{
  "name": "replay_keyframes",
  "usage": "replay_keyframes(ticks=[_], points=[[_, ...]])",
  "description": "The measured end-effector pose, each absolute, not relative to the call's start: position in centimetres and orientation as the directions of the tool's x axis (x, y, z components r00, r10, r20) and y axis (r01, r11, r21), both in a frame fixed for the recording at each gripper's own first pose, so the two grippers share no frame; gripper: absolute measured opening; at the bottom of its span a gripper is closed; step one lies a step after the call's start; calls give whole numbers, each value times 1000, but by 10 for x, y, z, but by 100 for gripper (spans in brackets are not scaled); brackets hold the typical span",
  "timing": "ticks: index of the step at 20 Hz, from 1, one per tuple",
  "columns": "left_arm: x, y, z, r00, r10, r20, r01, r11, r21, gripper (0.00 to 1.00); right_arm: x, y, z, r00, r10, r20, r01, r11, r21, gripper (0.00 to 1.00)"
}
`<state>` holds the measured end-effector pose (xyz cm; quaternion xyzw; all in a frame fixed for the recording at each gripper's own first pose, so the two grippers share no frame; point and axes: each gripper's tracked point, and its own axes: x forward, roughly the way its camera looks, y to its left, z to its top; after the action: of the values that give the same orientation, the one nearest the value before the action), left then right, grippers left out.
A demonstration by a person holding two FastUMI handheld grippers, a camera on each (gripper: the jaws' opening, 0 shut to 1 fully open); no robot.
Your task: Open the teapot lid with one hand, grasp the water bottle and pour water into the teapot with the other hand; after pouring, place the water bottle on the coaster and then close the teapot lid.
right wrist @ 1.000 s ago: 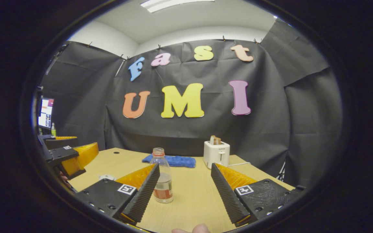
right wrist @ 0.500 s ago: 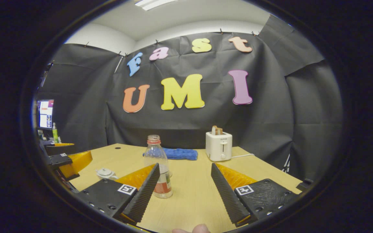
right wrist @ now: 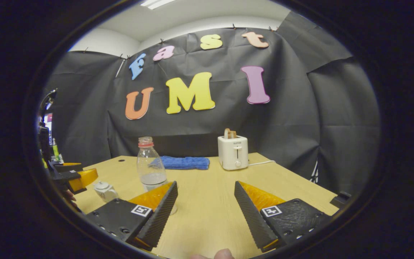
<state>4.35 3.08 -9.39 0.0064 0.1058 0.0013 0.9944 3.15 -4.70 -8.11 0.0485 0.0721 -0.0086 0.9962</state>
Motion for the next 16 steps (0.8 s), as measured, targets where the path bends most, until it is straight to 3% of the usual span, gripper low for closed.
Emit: replay_keyframes(ticks=[5,8,12,13,16], points=[[63,29,-123,948,-39,-317,43,999,4,80,34,-65,-86,988,-38,-151,54,993,102,95],[65,37,-131,935,-28,-353,31,1000,3,58,36,-67,-88,987,-38,-153,54,993,102,96],[66,33,-137,929,-35,-367,38,999,-1,39,39,-61,-91,987,-28,-159,44,994,98,93],[65,32,-136,931,-31,-363,37,999,10,39,40,-58,-92,987,-21,-161,37,995,97,96],[69,32,-137,934,-28,-356,41,999,31,22,40,-38,-92,986,48,-161,-30,993,115,96]])
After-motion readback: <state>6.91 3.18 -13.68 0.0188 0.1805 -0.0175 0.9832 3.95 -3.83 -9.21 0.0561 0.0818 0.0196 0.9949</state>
